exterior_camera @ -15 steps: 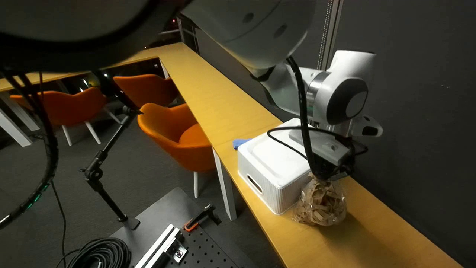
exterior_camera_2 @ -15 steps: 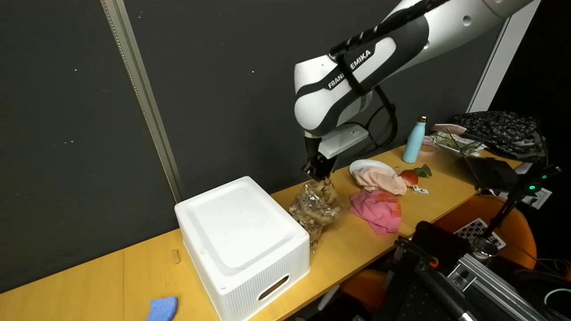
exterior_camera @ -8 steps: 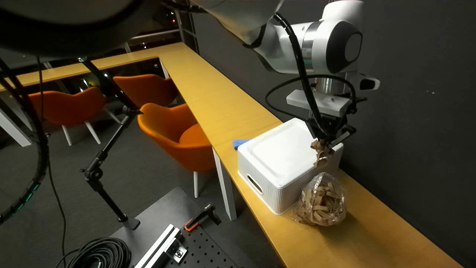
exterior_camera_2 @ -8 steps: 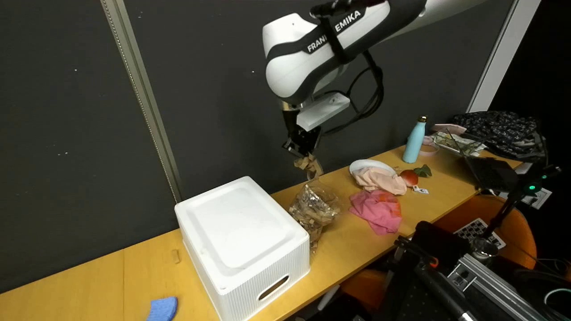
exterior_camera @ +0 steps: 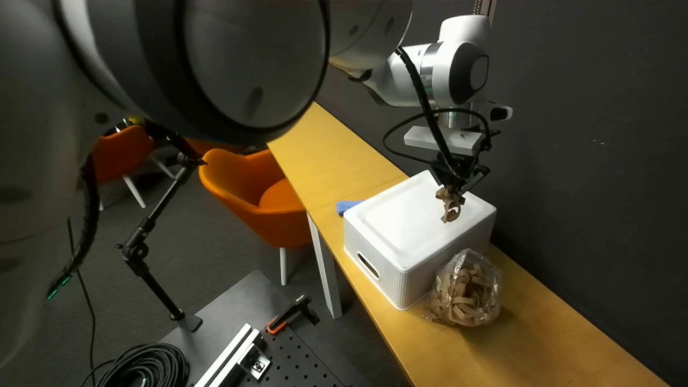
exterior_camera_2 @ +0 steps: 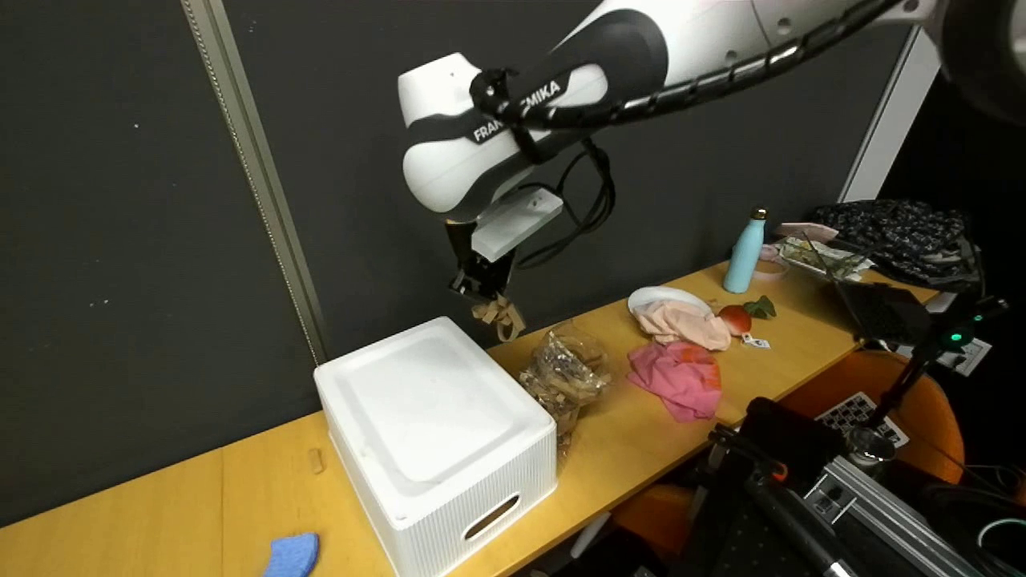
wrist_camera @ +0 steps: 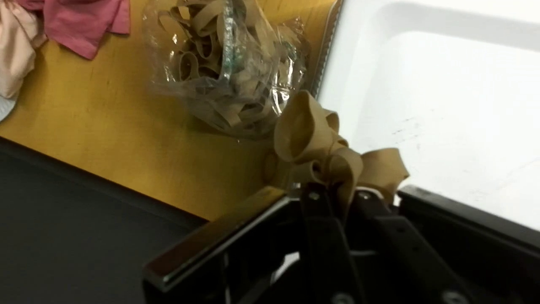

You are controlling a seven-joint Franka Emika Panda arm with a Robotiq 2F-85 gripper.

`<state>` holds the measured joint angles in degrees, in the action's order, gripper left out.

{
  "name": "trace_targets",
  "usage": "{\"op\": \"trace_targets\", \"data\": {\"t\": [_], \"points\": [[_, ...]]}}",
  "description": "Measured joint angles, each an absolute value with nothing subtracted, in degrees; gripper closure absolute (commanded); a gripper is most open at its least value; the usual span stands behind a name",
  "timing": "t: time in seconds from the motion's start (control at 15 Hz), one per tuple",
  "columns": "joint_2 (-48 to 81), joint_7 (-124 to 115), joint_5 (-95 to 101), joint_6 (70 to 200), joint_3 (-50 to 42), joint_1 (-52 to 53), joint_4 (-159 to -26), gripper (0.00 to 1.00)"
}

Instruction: Take two pinches of rubber bands out of the bag and place them on the tub

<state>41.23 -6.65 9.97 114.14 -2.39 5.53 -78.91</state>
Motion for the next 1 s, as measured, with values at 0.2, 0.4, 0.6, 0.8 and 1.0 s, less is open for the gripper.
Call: {"op": "trace_targets", "data": {"t": [0.2, 0.4, 0.6, 0.8, 1.0], "points": [[46.6, -4.0, 10.1, 114.1, -2.2, 6.4, -73.2, 0.98], [51.3, -1.7, 10.1, 114.1, -1.9, 7.2, -67.9, 0.67], [54.4, 0.0, 10.1, 114.1, -1.8, 7.8, -63.7, 0.56], [56.1, 0.9, 10.0, 114.1, -1.8, 7.8, -60.7, 0.34], [56.9, 1.3, 9.9, 114.1, -1.8, 7.5, -58.7, 0.11]]}}
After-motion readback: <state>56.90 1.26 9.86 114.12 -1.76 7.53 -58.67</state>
